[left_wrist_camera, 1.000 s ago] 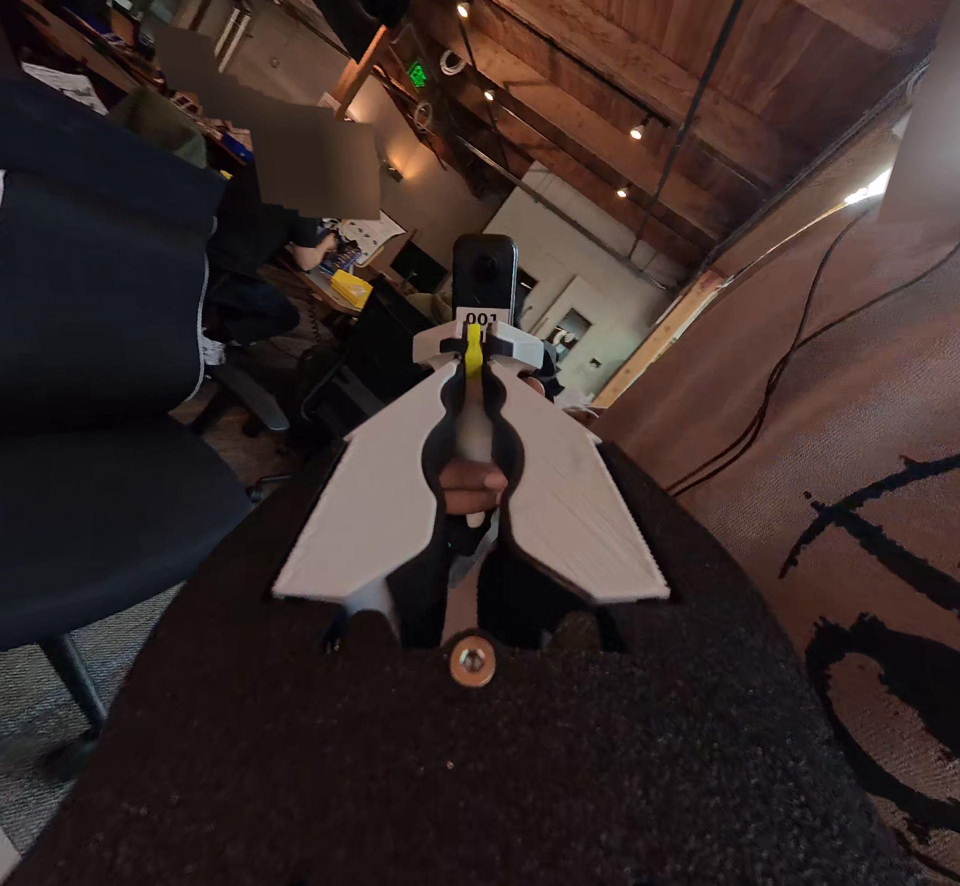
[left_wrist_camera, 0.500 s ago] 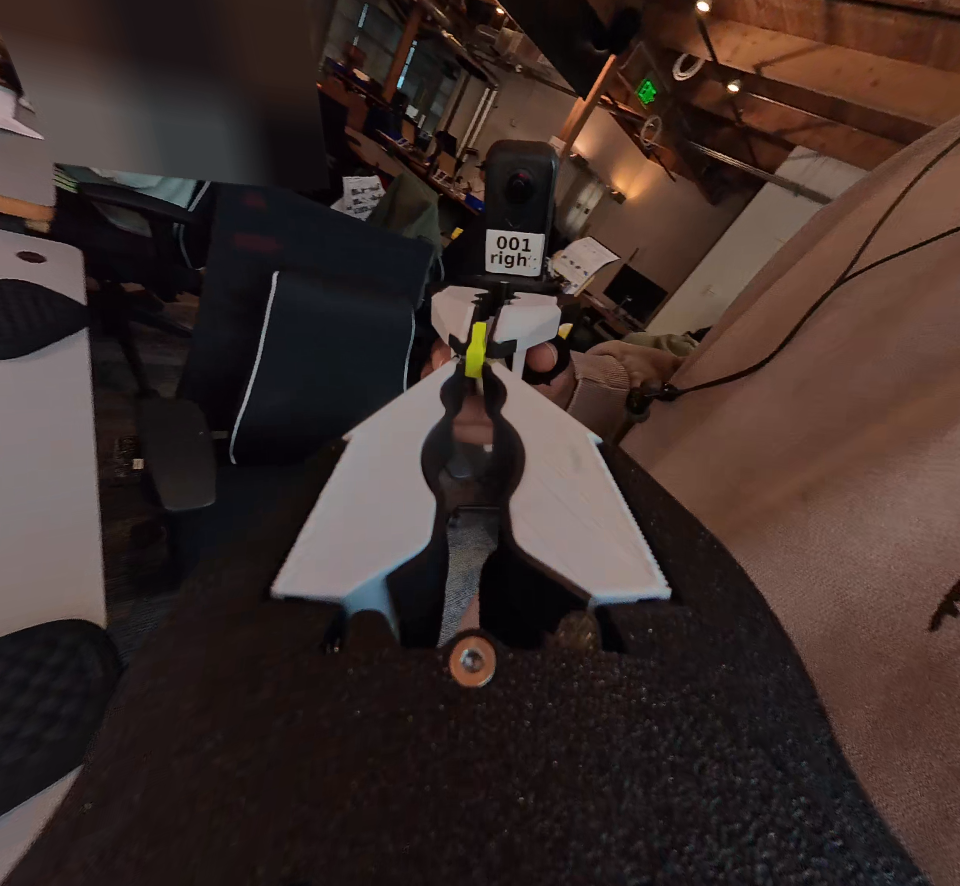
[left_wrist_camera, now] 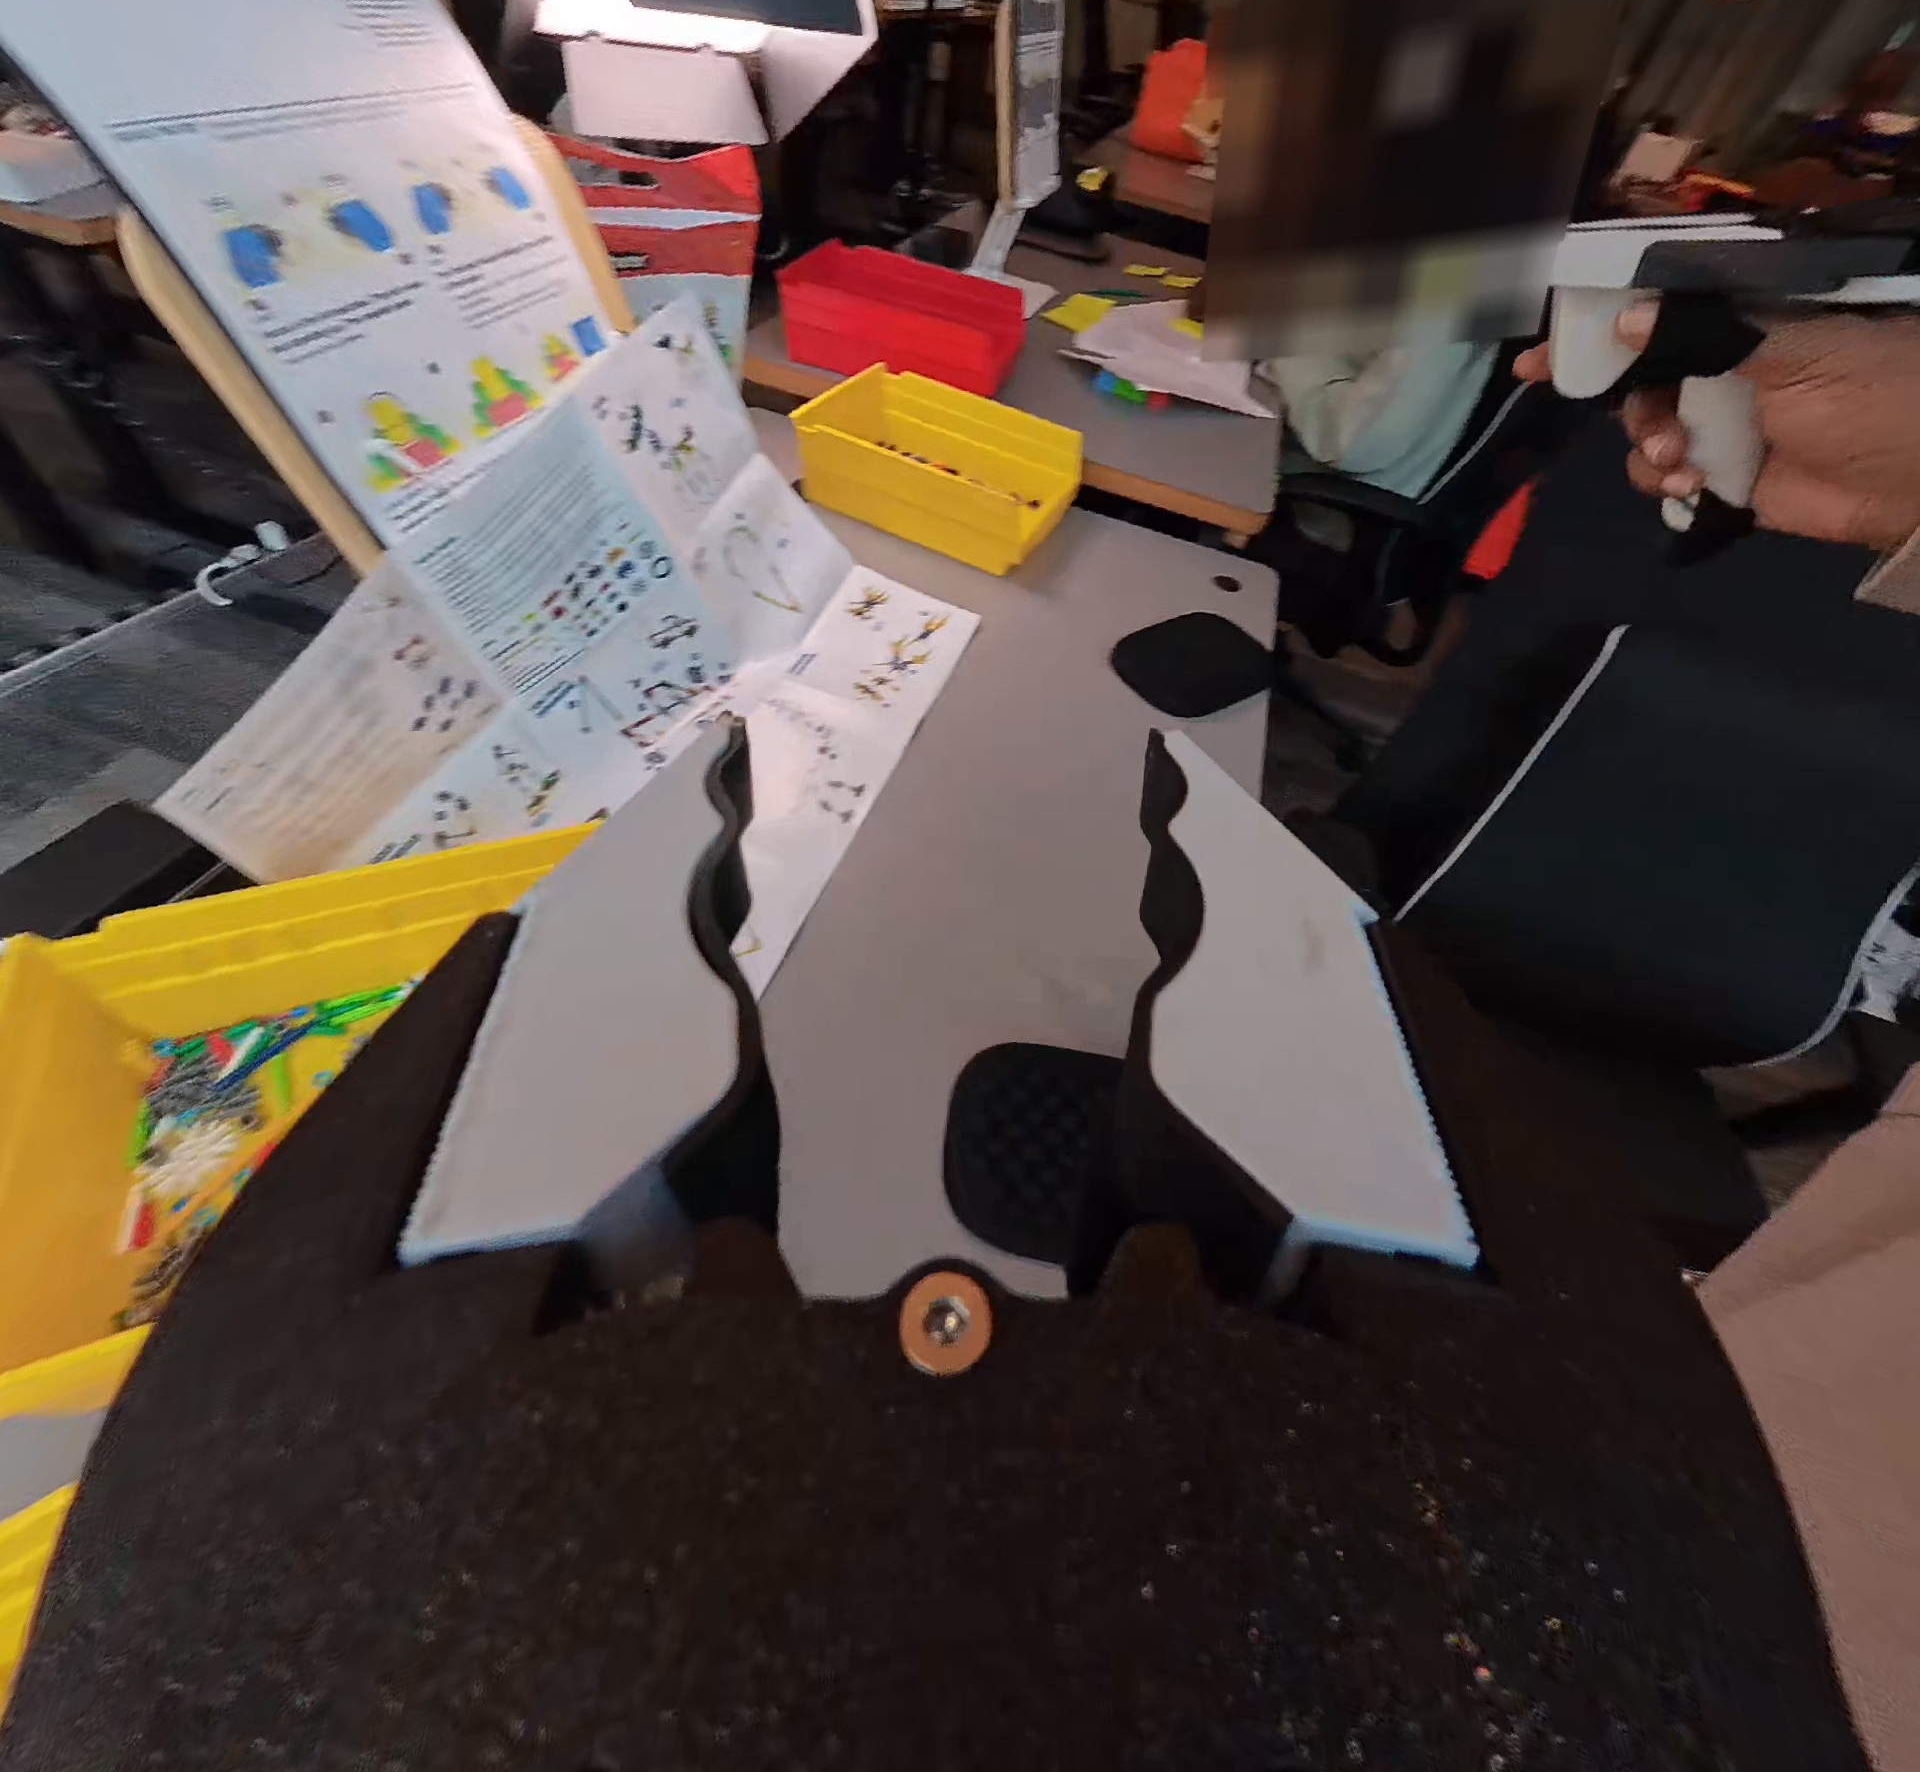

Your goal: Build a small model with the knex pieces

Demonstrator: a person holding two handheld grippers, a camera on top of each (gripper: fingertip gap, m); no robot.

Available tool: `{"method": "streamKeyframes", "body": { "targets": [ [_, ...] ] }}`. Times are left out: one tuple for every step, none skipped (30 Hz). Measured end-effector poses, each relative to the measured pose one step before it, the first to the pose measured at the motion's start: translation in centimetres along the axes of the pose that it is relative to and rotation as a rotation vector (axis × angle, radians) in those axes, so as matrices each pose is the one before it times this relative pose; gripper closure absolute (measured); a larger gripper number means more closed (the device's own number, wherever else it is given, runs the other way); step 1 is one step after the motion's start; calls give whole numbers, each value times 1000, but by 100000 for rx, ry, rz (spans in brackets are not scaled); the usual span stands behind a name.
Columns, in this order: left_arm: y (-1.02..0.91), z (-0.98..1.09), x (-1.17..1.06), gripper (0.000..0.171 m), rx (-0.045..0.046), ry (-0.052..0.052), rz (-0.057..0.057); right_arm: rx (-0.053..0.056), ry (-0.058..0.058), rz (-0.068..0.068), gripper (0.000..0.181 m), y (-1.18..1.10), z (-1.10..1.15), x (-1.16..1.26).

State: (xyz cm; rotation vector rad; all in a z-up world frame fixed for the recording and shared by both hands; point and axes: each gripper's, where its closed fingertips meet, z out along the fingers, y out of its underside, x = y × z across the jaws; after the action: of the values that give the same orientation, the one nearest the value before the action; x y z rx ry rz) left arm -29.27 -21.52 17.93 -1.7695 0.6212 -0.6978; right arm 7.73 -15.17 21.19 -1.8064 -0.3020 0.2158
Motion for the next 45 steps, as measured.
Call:
{"method": "streamKeyframes", "body": {
  "targets": [
    [608, 235, -1496, 94, -1977, -4325, -955, -1460, 3363, -2253, 176, 500, 2285, 3085],
    [716, 316, -1246, 93, -2827, -3836, -1191, -1935, 2972, -1791, 176, 784, 2615, 2984],
    [599, 371, -1026, 92, -2683, -3558, -1415, -1729, 2494, -1078, 176, 930, 2880, 2820],
    [389, 408, -735, 92, -2278, -2976, -2081, -1897, 2308, -231, 176, 1084, 3093, 2690],
    [159, 449, -522, 92, -1477, -2890, -2223, -1841, 2428, 344, 176, 1139, 3256, 2586],
    [21, 526, -381, 93, -1061, -3265, -1751, -1017, 2224, 936, 176, 991, 3324, 2379],
    [-84, 639, -251, 96, -531, -3576, -753, -647, 1713, 769, 176, 860, 3355, 2146],
    [-124, 811, -170, 98, -529, -4068, 184, -344, 2090, 276, 176, 766, 3294, 2036],
    [-191, 997, -106, 99, -881, -4581, 518, -856, 1773, 31, 176, 806, 3237, 1805],
    [-447, 1138, 42, 99, -576, -4354, -340, -1591, 823, -46, 176, 841, 3145, 1508],
    [-769, 1222, 228, 99, 751, -3531, -2336, -2059, 964, -502, 177, 747, 2908, 1360],
    [-989, 1271, 430, 99, 2200, -2187, -4074, -1378, 1805, -1003, 176, 461, 2578, 1286],
    [-1016, 1279, 620, 99, 2777, -834, -4555, -925, 957, -363, 176, 273, 2266, 973],
    [-816, 1291, 819, 99, 1986, 826, -3035, -1253, 825, 272, 176, 244, 1974, 807],
    [-458, 1235, 773, 99, 120, 1020, -545, -889, 989, -120, 176, 145, 1614, 717],
    [-187, 1141, 564, 99, -1314, 781, 496, -639, 192, -282, 172, 93, 1312, 549],
    [-148, 962, 433, 99, -1374, 899, -321, -898, 313, 354, 160, 91, 1036, 543],
    [-242, 711, 331, 99, -275, 976, -1473, -504, -106, 679, 149, 21, 712, 440],
    [-260, 509, 251, 99, 458, 898, -1939, -307, 1109, 453, 136, 26, 405, 539],
    [-92, 345, 177, 99, 121, 594, -1582, 68, 608, 147, 132, 56, 85, 377],
    [78, 172, 90, 99, -268, 126, -569, 447, 214, 631, 130, 121, -181, 205],
    [208, 4, -20, 99, -406, -444, 169, 383, -232, 903, 128, 221, -433, -25],
    [282, -165, -14, 99, -237, -218, 242, 299, -465, 743, 125, 294, -689, -261],
    [309, -330, -72, 99, -35, -152, 22, 591, -933, 326, 125, 338, -981, -577],
    [286, -530, -171, 99, 448, -532, -8, 674, -1461, -61, 125, 383, -1270, -961],
    [237, -751, -277, 99, 1027, -790, -193, 429, -2028, -569, 125, 466, -1526, -1387],
    [187, -987, -356, 99, 1348, -797, -484, 315, -2632, -1192, 125, 495, -1734, -1816],
    [176, -1220, -463, 99, 1552, -924, -505, 71, -2659, -1564, 125, 497, -1919, -2149],
    [177, -1484, -527, 100, 1551, -802, -321, 125, -3227, -1496, 125, 405, -2029, -2531],
    [177, -1738, -667, 101, 1894, -1203, 142, 308, -3198, -714, 125, 306, -2100, -2797],
    [222, -1988, -850, 101, 2124, -1740, 470, 739, -3811, 192, 125, 147, -2110, -3143],
    [333, -2236, -1026, 101, 2164, -2119, 264, 718, -3567, -655, 125, 63, -2081, -3367],
    [435, -2475, -1200, 101, 2249, -2183, -255, 1130, -3236, -1122, 125, -105, -1988, -3588],
    [454, -2731, -1345, 101, 2662, -2219, -713, 1272, -3801, -1059, 125, -255, -1846, -3905],
    [479, -2992, -1508, 101, 3078, -2252, -811, 1550, -3761, -1330, 125, -427, -1675, -4100],
    [529, -3223, -1714, 101, 2931, -2571, -658, 1873, -3969, -1307, 125, -600, -1490, -4337],
    [563, -3421, -1938, 101, 2680, -2855, -660, 1797, -4581, -1530, 125, -745, -1275, -4619],
    [526, -3588, -2089, 102, 2621, -2771, -543, 1714, -4227, -2483, 125, -898, -1072, -4746],
    [500, -3704, -2237, 103, 2030, -2785, -100, 1986, -3124, -2949, 125, -1156, -894, -4725],
    [542, -3723, -2398, 104, 568, -2973, 249, 2096, -3589, -1961, 126, -1371, -696, -4802],
    [520, -3721, -2582, 104, -692, -3401, 40, 1542, -4145, -592, 128, -1414, -385, -4801],
    [373, -3646, -2668, 104, -1583, -3303, -328, 639, -4548, 64, 129, -1271, 50, -4723],
    [358, -3483, -2681, 104, -3003, -2988, -829, -258, -5402, 119, 130, -1129, 513, -4684],
    [386, -3322, -2840, 104, -3472, -3982, -835, -807, -6462, -1165, 132, -1070, 947, -4585],
    [317, -3076, -2955, 104, -1616, -4271, -148, -714, -6548, -3285, 132, -1099, 1330, -4302]
  ]
}}
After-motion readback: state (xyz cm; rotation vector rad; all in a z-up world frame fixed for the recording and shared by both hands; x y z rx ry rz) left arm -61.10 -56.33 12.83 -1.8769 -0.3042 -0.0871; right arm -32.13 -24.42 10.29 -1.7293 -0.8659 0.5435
